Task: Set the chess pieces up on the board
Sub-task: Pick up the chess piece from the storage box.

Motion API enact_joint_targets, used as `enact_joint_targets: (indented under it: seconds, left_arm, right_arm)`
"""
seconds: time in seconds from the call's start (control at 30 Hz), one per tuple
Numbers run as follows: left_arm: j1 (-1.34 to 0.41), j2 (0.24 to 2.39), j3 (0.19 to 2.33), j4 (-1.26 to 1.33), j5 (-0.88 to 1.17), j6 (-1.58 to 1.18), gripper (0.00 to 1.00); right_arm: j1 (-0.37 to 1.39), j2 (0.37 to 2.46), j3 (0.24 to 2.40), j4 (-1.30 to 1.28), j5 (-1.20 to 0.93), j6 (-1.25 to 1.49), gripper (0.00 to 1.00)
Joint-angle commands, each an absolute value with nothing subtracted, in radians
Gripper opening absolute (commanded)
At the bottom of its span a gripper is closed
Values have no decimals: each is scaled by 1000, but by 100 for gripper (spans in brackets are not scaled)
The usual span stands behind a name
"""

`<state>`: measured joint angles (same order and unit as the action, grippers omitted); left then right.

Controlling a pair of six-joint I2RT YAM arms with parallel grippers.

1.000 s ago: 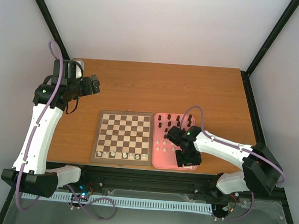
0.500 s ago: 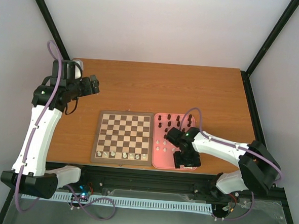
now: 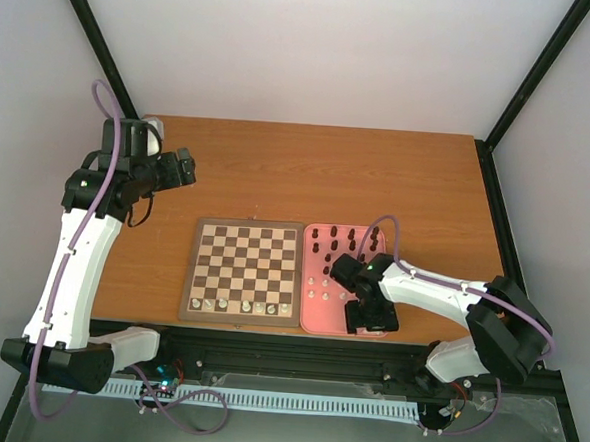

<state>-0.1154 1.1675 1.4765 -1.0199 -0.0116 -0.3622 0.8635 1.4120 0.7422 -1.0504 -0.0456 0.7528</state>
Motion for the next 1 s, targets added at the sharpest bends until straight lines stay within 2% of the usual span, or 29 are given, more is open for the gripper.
enact_joint_targets:
  seconds: [0.0, 0.23, 0.4, 0.57, 0.67, 0.97]
  left_arm:
    - [-123, 1156, 1484, -1027, -15, -345, 100]
    - [-123, 1164, 1484, -1024, -10, -345, 100]
    - [-123, 1165, 1479, -1022, -13, -345, 100]
    - [-123, 1172, 1480, -1020, -13, -344, 100]
    - [-123, 1177, 1485, -1020, -11, -343, 100]
    - [-123, 1180, 1488, -1022, -11, -344, 100]
  right_arm:
    - [854, 1397, 709, -1046, -51, 771, 69]
    - [849, 1413, 700, -1026, -63, 768, 61]
    - [850, 1409, 686, -1023, -72, 770, 60]
    - [844, 1411, 707, -1022, -69, 771, 48]
    - [845, 1420, 732, -1030, -59, 768, 44]
    - [845, 1421, 810, -1055, -32, 751, 42]
